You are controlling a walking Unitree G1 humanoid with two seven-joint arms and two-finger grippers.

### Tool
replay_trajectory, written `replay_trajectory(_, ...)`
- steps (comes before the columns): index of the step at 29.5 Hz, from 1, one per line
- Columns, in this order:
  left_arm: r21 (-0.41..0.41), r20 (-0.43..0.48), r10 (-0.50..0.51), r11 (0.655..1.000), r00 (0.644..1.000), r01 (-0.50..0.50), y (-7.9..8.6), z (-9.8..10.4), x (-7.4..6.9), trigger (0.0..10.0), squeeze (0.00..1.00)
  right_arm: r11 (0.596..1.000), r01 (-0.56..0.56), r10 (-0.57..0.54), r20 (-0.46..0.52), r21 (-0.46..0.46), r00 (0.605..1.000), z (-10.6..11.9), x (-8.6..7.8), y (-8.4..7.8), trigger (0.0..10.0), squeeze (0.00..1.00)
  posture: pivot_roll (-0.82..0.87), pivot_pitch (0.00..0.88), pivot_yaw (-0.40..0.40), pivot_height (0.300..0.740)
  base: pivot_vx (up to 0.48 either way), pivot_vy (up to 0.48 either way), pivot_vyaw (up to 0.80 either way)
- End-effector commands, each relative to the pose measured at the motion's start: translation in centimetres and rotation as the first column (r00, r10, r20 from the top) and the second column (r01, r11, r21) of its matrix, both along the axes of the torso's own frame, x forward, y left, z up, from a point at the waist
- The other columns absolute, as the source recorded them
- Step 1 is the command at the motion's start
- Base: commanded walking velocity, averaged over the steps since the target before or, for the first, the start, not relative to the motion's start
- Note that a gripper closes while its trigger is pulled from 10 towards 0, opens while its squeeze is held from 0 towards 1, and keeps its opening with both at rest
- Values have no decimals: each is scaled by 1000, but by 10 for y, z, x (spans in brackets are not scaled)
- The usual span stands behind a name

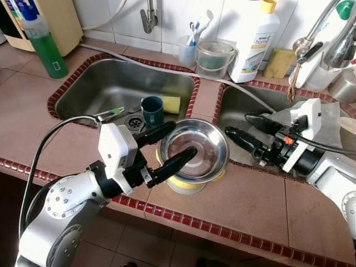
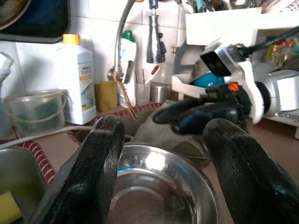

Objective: Kitchen organization

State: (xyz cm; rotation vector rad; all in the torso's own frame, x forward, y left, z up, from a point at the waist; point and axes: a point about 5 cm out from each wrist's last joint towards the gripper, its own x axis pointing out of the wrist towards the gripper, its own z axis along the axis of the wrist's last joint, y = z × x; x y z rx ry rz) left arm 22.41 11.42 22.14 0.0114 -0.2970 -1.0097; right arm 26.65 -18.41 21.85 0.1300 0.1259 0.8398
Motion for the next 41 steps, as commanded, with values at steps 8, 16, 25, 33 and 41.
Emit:
replay_trajectory(8, -5, 19, -29, 1000, 999, 29, -7, 5, -6, 10000, 0, 998, -60, 58, -105, -13, 993, -9, 3, 0, 10000, 0, -139, 207, -50, 740, 0, 0, 0)
replay_trajectory(16, -1, 14, -34, 999, 999, 34, -8, 4, -9, 10000, 0, 999, -34, 36, -153, 19, 988, -16, 12, -2, 10000, 0, -132, 209, -51, 740, 0, 0, 0)
replay_trajectory(25, -4, 10, -37, 999, 999, 37, -9, 4, -10, 10000, 0, 999, -29, 33, -166, 29, 986, -18, 16, -2, 10000, 0, -132, 214, -51, 740, 0, 0, 0)
replay_trajectory(33, -11, 18, -36, 999, 999, 36, -12, 6, -10, 10000, 0, 995, -92, 99, -178, 45, 979, -27, 16, 13, 9255, 0, -122, 208, -61, 740, 0, 0, 0)
replay_trajectory(41, -16, 22, -32, 999, 999, 32, -13, 7, -12, 10000, 0, 990, -121, 131, -178, 66, 975, -29, 19, 22, 941, 0, -111, 203, -69, 740, 0, 0, 0)
